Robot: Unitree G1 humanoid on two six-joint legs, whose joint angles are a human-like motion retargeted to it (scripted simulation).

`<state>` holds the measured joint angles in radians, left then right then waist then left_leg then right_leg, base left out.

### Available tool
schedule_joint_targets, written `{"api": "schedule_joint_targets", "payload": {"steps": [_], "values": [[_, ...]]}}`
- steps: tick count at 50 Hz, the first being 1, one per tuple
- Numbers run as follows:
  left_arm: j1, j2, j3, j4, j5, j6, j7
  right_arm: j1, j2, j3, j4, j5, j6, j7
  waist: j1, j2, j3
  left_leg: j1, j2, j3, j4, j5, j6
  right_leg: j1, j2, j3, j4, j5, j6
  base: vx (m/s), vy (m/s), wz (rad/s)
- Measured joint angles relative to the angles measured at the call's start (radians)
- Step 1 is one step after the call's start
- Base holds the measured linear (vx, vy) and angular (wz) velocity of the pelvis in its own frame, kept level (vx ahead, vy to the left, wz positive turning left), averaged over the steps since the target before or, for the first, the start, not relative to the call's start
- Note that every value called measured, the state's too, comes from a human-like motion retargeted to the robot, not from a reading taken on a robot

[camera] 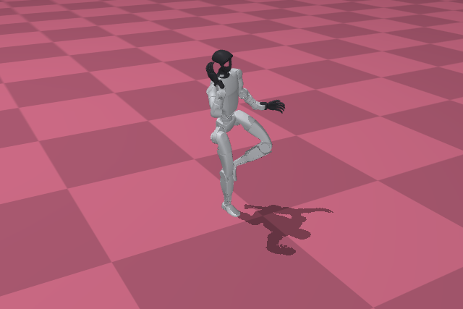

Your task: Kungfu

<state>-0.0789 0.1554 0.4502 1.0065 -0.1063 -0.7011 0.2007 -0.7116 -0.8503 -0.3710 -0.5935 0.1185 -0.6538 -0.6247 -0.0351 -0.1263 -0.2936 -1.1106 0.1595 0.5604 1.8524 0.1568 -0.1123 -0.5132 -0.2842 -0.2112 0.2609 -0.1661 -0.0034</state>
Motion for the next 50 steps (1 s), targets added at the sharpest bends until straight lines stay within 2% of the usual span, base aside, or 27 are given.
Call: {"api": "schedule_joint_targets", "payload": {"steps": [4,10,16,21,23,25,28,31,32,33,34,35,36,38,40,42,45,47,50], "values": [[0.011,0.002,0.009,-0.057,0.002,0.009,0.010,-0.001,0.002,0.047,0.029,0.023,0.005,-0.023,0.026,0.006,0.009,0.056,0.036,-0.037,-0.144,0.011,0.029,0.015,0.005,-0.033,-0.005,-0.004,-0.014,0.07,0.16,0.23],[0.003,0.018,0.014,-0.176,-0.002,0.036,0.006,-0.003,-0.004,0.100,0.072,0.109,0.007,0.073,0.101,0.017,0.026,0.073,0.152,-0.123,-0.451,0.021,0.075,0.072,0.030,-0.096,-0.031,-0.019,-0.027,0.09,0.17,0.44],[-0.028,0.045,0.009,-0.353,-0.076,0.080,-0.001,-0.052,0.031,0.245,0.185,0.119,0.048,0.154,0.198,0.004,0.040,0.104,0.174,-0.185,-0.921,0.080,0.035,0.152,0.039,-0.142,-0.058,-0.038,-0.006,0.15,0.21,0.72],[-0.104,0.129,0.020,-0.479,-0.131,0.109,-0.010,-0.113,0.105,0.383,0.355,0.241,0.089,0.324,0.293,0.016,0.044,0.165,0.181,-0.244,-1.341,0.135,-0.058,0.248,0.064,-0.209,-0.079,-0.057,0.030,0.25,0.24,0.86],[-0.157,0.185,0.019,-0.508,-0.148,0.128,0.005,-0.158,0.149,0.440,0.466,0.288,0.100,0.409,0.322,0.026,0.051,0.199,0.186,-0.238,-1.480,0.146,-0.069,0.297,0.077,-0.238,-0.086,-0.062,0.050,0.30,0.27,1.03],[-0.223,0.243,0.013,-0.529,-0.172,0.153,0.024,-0.227,0.203,0.508,0.613,0.326,0.101,0.494,0.339,0.029,0.062,0.243,0.173,-0.192,-1.594,0.129,-0.044,0.344,0.079,-0.265,-0.092,-0.062,0.074,0.34,0.32,1.26],[-0.342,0.340,-0.014,-0.530,-0.215,0.188,0.053,-0.368,0.296,0.618,0.906,0.402,0.092,0.668,0.330,0.023,0.056,0.326,0.139,-0.042,-1.698,0.147,0.042,0.405,0.063,-0.333,-0.099,-0.060,0.117,0.41,0.30,1.57],[-0.462,0.425,-0.046,-0.498,-0.237,0.233,0.088,-0.492,0.399,0.675,1.192,0.453,0.094,0.850,0.334,0.025,0.034,0.414,0.111,0.070,-1.675,0.257,0.093,0.463,0.063,-0.377,-0.097,-0.055,0.176,0.63,0.40,1.22],[-0.501,0.447,-0.056,-0.481,-0.241,0.246,0.100,-0.522,0.432,0.679,1.268,0.445,0.101,0.890,0.334,0.025,0.026,0.441,0.098,0.076,-1.647,0.236,0.102,0.482,0.060,-0.386,-0.094,-0.050,0.201,0.60,0.38,1.12],[-0.540,0.467,-0.067,-0.464,-0.245,0.252,0.110,-0.543,0.461,0.671,1.324,0.416,0.111,0.914,0.332,0.022,0.019,0.468,0.073,0.062,-1.621,0.070,0.105,0.499,0.050,-0.396,-0.088,-0.042,0.227,0.70,0.47,1.01],[-0.578,0.483,-0.073,-0.450,-0.250,0.257,0.113,-0.557,0.489,0.649,1.361,0.377,0.114,0.936,0.337,0.019,0.010,0.483,0.070,0.120,-1.621,0.028,0.115,0.508,0.051,-0.403,-0.087,-0.020,0.248,0.77,0.49,0.81],[-0.616,0.499,-0.076,-0.440,-0.256,0.261,0.112,-0.568,0.517,0.620,1.389,0.332,0.112,0.958,0.347,0.016,0.001,0.491,0.078,0.213,-1.633,0.049,0.127,0.513,0.057,-0.408,-0.088,0.008,0.265,0.69,0.30,0.58],[-0.655,0.505,-0.074,-0.429,-0.259,0.266,0.088,-0.566,0.536,0.577,1.395,0.288,0.101,0.968,0.357,-0.001,-0.027,0.444,0.069,0.125,-1.635,0.034,0.127,0.479,0.075,-0.414,-0.077,0.059,0.265,0.61,0.19,0.59],[-0.731,0.495,-0.076,-0.407,-0.265,0.278,0.045,-0.585,0.560,0.544,1.416,0.231,0.067,0.932,0.360,0.004,-0.049,0.359,0.084,0.012,-1.569,0.003,0.123,0.454,0.111,-0.423,-0.047,0.183,0.265,0.48,0.21,0.95],[-0.788,0.471,-0.087,-0.392,-0.279,0.281,0.041,-0.627,0.560,0.556,1.448,0.192,0.039,0.852,0.388,0.019,-0.014,0.358,0.074,-0.033,-1.543,-0.017,0.122,0.461,0.106,-0.379,-0.006,0.332,0.265,0.39,0.33,1.27],[-0.842,0.473,-0.137,-0.374,-0.278,0.257,0.072,-0.652,0.553,0.542,1.465,0.148,0.044,0.761,0.358,0.064,0.008,0.409,0.021,-0.132,-1.571,-0.041,0.115,0.490,0.153,-0.337,0.040,0.423,0.265,0.34,0.05,2.00],[-0.895,0.503,-0.194,-0.337,-0.262,0.256,0.092,-0.640,0.563,0.501,1.462,0.110,0.025,0.638,0.315,0.091,-0.009,0.385,0.038,-0.272,-1.572,-0.019,0.064,0.394,0.341,-0.175,0.176,0.329,0.265,0.72,-0.29,1.71],[-0.926,0.502,-0.197,-0.309,-0.260,0.271,0.072,-0.634,0.562,0.498,1.465,0.101,0.013,0.554,0.287,0.104,-0.011,0.398,0.012,-0.328,-1.568,-0.029,0.039,0.367,0.416,-0.089,0.247,0.286,0.265,0.57,-0.16,1.64],[-0.981,0.503,-0.225,-0.261,-0.296,0.270,0.042,-0.611,0.562,0.481,1.464,0.066,0.000,0.424,0.250,0.131,-0.030,0.431,-0.015,-0.367,-1.592,-0.049,0.013,0.342,0.377,-0.153,0.311,0.254,0.265,0.56,0.30,1.45]]}}
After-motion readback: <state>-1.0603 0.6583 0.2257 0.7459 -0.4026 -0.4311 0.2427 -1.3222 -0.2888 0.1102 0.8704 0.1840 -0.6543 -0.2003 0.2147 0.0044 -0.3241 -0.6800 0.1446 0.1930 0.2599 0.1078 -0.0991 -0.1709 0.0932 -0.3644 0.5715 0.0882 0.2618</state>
